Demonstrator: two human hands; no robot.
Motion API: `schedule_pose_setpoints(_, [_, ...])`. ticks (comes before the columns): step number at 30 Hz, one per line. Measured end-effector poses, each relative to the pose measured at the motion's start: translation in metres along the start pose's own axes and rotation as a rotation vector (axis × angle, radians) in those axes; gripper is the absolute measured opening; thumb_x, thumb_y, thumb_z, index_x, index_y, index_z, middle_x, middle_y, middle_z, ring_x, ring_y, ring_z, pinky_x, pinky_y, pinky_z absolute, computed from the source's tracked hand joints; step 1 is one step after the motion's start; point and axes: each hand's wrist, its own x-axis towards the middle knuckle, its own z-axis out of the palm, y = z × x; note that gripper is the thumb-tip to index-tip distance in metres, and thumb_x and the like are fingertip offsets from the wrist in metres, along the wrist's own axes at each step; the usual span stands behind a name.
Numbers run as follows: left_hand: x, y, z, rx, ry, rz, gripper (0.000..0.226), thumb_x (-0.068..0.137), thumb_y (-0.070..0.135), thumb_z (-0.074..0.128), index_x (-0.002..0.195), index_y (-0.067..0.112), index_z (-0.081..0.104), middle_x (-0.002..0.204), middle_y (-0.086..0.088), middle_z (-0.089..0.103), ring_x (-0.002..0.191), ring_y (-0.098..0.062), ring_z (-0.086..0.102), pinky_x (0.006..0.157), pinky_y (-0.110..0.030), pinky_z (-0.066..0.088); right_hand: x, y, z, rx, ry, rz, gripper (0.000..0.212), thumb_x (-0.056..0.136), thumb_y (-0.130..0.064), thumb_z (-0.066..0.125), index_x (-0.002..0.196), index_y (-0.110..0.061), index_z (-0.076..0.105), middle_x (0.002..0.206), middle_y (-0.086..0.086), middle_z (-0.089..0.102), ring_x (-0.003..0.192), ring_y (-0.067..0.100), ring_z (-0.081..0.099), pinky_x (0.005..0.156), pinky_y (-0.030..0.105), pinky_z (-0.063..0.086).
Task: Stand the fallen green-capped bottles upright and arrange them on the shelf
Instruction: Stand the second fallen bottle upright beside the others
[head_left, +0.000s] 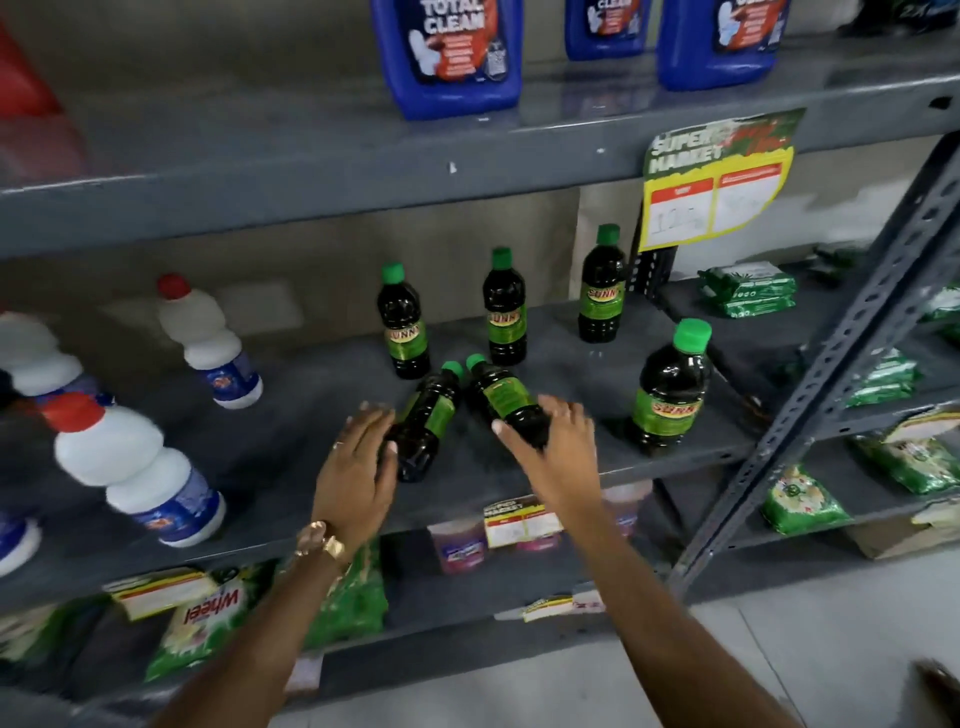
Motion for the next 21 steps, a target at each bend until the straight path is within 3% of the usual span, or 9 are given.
schedule_pose_setpoints(2, [0.007,-0.033,0.003,0.002,-0.061,-0.161,0.041,0.094,0.019,0.042,0.132,0.004,0.043,0.143,-0.018,0.042,0.137,-0.03,0.032,0.111,-0.042,0.028,0.034,-0.015,0.007,-0.194,-0.171,0.164,0.088,0.071,-0.07,0.061,0.133,-0.01,0.043,0.137,0.012,0.046,0.128,0.035,0.04,0.103,0.046,0.034])
schedule_pose_setpoints(4, [0.01,-0.056,0.01,0.001,-0.176,-0.284,0.046,0.095,0.015,0.044,0.137,-0.001,0.034,0.149,-0.022,0.031,0.141,-0.032,0.02,0.117,-0.044,0.016,0.056,-0.026,0.008,-0.316,-0.355,0.298,0.093,0.066,-0.069,0.067,0.133,-0.01,0.042,0.138,0.012,0.048,0.129,0.034,0.043,0.105,0.046,0.036])
schedule_pose_setpoints(7, [0.011,-0.071,0.025,0.068,-0.245,-0.284,0.051,0.097,0.021,0.039,0.142,0.0,0.025,0.153,-0.02,0.021,0.143,-0.03,0.012,0.119,-0.043,0.004,0.067,-0.028,0.009,-0.251,-0.44,0.365,0.076,0.064,-0.058,0.075,0.119,-0.011,0.05,0.126,0.01,0.058,0.118,0.03,0.054,0.093,0.036,0.046])
schedule_pose_setpoints(10, [0.011,-0.073,0.027,0.101,-0.236,-0.265,0.05,0.097,0.024,0.037,0.142,0.003,0.026,0.153,-0.017,0.023,0.143,-0.029,0.013,0.118,-0.042,0.004,0.065,-0.018,0.015,-0.132,-0.332,0.38,0.059,0.061,-0.052,0.078,0.095,-0.01,0.058,0.102,0.008,0.065,0.101,0.028,0.062,0.078,0.032,0.05])
schedule_pose_setpoints(12, [0.009,-0.072,0.028,0.108,-0.228,-0.254,0.051,0.097,0.025,0.036,0.143,0.005,0.025,0.154,-0.015,0.021,0.144,-0.026,0.011,0.119,-0.04,0.003,0.059,-0.012,0.019,-0.048,-0.203,0.37,0.061,0.059,-0.049,0.081,0.098,-0.008,0.06,0.092,0.006,0.062,0.097,0.028,0.064,0.074,0.031,0.05])
schedule_pose_setpoints(16, [0.011,-0.075,0.03,0.106,-0.215,-0.244,0.052,0.097,0.025,0.037,0.143,0.005,0.025,0.154,-0.015,0.022,0.144,-0.026,0.012,0.119,-0.039,0.004,0.055,-0.006,0.033,0.135,0.119,0.221,0.068,0.057,-0.046,0.084,0.107,-0.012,0.053,0.091,0.004,0.067,0.089,0.028,0.066,0.073,0.033,0.052])
schedule_pose_setpoints(21, [0.012,-0.08,0.03,0.095,-0.197,-0.228,0.05,0.095,0.023,0.042,0.141,0.006,0.03,0.152,-0.015,0.027,0.143,-0.027,0.016,0.118,-0.04,0.007,0.068,-0.008,0.046,0.385,0.244,0.198,0.093,0.04,-0.047,0.092,0.114,-0.019,0.045,0.099,0.001,0.065,0.094,0.022,0.063,0.081,0.037,0.054])
